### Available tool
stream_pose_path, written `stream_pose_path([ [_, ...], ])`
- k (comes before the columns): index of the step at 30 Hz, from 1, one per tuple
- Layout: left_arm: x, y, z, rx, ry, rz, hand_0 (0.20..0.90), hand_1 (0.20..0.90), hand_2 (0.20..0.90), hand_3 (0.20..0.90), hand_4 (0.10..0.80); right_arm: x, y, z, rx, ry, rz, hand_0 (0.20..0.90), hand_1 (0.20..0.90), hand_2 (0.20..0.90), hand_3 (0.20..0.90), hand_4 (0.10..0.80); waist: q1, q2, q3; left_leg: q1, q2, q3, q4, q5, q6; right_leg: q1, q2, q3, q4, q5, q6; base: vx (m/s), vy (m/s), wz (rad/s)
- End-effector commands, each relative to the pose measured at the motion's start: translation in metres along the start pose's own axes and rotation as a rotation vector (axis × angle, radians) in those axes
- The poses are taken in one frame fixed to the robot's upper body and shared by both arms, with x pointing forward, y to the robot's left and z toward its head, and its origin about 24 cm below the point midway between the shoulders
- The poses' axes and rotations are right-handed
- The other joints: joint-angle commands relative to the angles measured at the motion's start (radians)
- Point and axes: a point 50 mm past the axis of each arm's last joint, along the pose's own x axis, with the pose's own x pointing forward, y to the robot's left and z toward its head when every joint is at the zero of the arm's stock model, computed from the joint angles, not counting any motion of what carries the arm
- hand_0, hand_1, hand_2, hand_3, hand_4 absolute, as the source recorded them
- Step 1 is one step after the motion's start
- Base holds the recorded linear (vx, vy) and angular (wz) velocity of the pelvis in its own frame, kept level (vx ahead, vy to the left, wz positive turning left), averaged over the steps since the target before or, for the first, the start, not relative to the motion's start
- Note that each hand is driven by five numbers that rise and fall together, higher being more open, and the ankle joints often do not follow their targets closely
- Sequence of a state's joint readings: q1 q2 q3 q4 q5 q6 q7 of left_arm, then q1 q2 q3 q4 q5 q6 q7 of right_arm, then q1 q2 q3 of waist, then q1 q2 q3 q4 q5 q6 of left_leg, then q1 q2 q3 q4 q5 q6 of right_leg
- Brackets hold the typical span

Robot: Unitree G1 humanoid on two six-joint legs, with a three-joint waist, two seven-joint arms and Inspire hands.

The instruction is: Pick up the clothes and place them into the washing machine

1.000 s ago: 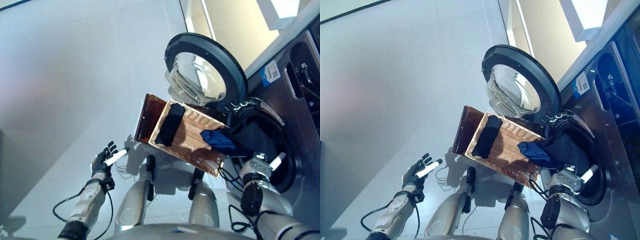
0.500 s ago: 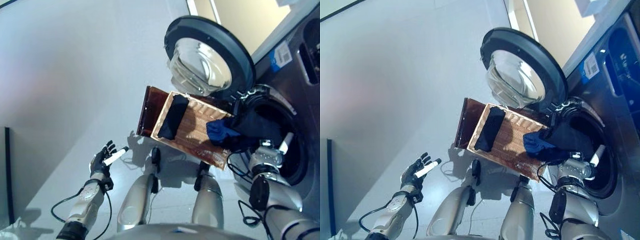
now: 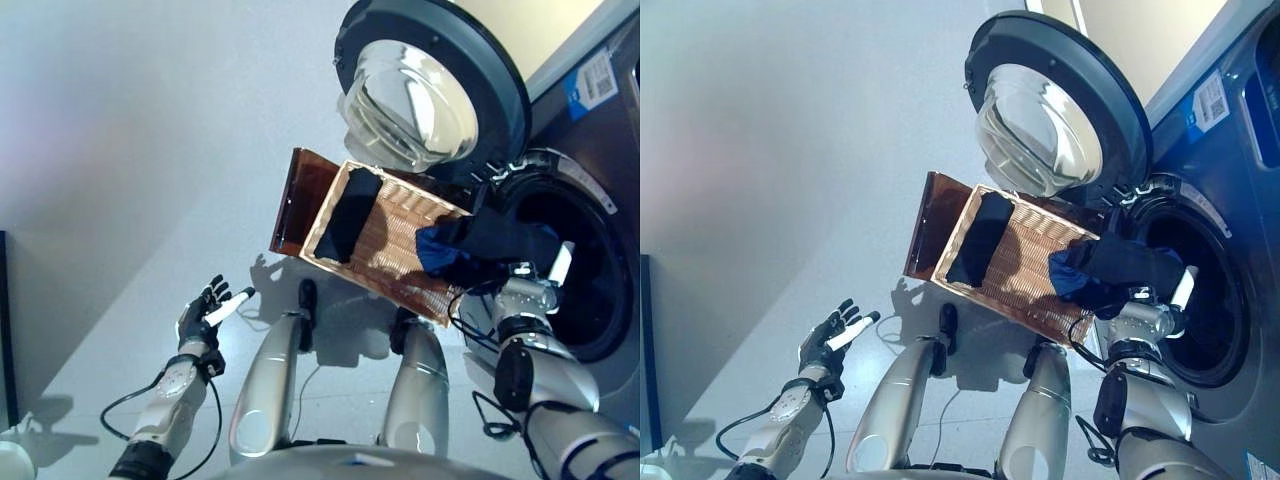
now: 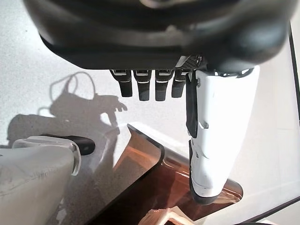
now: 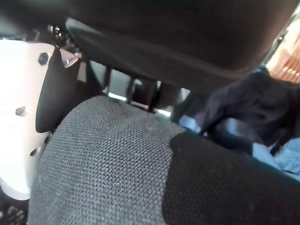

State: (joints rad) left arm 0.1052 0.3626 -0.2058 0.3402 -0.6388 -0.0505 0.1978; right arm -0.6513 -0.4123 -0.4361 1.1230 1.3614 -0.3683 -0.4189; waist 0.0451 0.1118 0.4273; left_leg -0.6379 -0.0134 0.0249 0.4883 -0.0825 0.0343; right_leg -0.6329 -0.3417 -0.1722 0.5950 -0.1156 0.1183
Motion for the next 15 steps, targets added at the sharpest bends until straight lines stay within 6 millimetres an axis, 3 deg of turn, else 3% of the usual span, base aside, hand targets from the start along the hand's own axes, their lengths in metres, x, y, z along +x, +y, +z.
stream_pose_path([
  [1, -0.012, 0.031, 0.019, 0.042, -0.104, 0.070, 0.900, 0.900, 0.900, 0.900, 0.800, 0.003, 0.026, 0.041, 0.010, -0.150, 0.079, 0.200, 0.200, 0.200, 0.200, 0.300, 0.018, -0.008, -0.086, -0.002, 0.087, -0.051, 0.035, -0.021, -0.134, 0.002, -0.041, 0.077, -0.058, 0.090, 0.051, -0.023, 0.002, 0.05],
  [9, -0.017, 0.034, 0.035, 0.076, -0.167, 0.064, 0.900, 0.900, 0.900, 0.900, 0.800, -0.003, 0.070, 0.102, 0.148, -0.273, 0.047, 0.200, 0.200, 0.200, 0.200, 0.300, 0.033, 0.030, -0.099, -0.053, 0.070, -0.063, 0.066, -0.025, -0.130, -0.070, -0.049, 0.109, 0.013, 0.062, 0.050, -0.013, 0.006, 0.01],
  [15, -0.019, 0.029, 0.040, 0.050, -0.190, 0.045, 0.900, 0.900, 0.900, 0.900, 0.800, -0.010, 0.087, 0.136, 0.195, -0.345, 0.047, 0.200, 0.200, 0.200, 0.200, 0.300, 0.029, 0.053, -0.106, -0.091, 0.064, -0.059, 0.100, -0.039, -0.124, -0.119, -0.065, 0.132, 0.071, 0.035, 0.045, -0.025, 0.020, 0.08],
])
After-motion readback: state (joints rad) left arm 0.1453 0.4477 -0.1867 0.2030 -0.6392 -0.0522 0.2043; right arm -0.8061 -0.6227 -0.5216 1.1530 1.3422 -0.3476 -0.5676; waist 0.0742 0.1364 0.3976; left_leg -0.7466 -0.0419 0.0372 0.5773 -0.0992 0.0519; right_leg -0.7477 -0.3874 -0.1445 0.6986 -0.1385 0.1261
